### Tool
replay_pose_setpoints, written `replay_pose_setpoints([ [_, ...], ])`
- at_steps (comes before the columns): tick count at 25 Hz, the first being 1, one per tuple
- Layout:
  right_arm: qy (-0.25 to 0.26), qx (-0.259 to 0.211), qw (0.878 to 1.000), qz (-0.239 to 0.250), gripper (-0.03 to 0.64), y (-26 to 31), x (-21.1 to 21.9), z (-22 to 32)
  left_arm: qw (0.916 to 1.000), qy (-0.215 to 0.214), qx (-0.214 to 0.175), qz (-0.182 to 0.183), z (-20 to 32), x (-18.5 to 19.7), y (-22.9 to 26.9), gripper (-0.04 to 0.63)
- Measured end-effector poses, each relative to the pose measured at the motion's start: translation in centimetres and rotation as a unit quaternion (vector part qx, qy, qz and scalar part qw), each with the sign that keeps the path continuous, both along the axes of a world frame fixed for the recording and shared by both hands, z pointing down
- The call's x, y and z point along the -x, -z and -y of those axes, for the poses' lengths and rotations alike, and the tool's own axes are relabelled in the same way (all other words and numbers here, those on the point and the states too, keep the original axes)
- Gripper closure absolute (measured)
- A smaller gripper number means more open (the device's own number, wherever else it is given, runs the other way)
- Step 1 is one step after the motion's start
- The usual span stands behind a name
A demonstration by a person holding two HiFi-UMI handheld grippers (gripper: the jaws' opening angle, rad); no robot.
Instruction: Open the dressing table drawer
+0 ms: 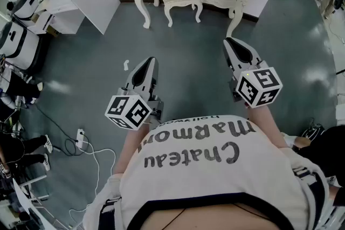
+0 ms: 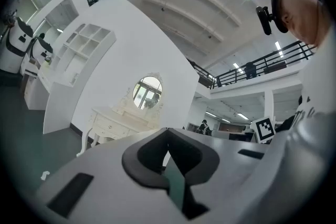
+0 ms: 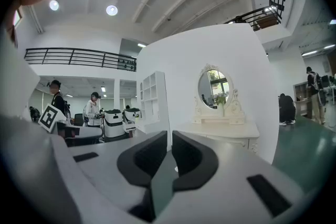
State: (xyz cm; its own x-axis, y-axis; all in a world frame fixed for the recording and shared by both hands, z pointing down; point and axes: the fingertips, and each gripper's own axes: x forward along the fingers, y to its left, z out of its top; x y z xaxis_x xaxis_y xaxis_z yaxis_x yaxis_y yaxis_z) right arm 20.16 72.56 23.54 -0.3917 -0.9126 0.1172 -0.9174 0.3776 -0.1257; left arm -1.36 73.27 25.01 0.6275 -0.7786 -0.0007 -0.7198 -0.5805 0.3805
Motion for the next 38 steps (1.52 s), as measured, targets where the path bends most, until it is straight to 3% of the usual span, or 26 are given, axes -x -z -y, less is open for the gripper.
replay_pose_setpoints([
  [9,-0.011,0.009,1.000,0.003,0.571,-0.5,2.3,2.0,1.0000,-0.007,0.002,-0.006,2.2,2.7,-0.1,0.572],
  [20,-0.016,-0.015,0.999,0.028,0.571,0.4,9.0,4.6,0.9997,-0.011,-0.019,-0.007,5.1,9.6,1.1,0.572],
  [27,-0.013,0.045,0.999,0.004,0.571,-4.0,11.7,5.5,0.9994,-0.021,0.010,-0.026,6.6,11.3,-1.4,0.572],
  [30,-0.008,0.068,0.998,0.011,0.571,-5.4,12.0,6.9,0.9993,-0.023,0.024,-0.015,7.9,11.2,-2.7,0.572],
  [38,0.021,0.084,0.996,0.003,0.571,-7.5,12.5,14.6,0.9997,-0.014,0.019,-0.012,14.4,10.5,-3.3,0.572],
])
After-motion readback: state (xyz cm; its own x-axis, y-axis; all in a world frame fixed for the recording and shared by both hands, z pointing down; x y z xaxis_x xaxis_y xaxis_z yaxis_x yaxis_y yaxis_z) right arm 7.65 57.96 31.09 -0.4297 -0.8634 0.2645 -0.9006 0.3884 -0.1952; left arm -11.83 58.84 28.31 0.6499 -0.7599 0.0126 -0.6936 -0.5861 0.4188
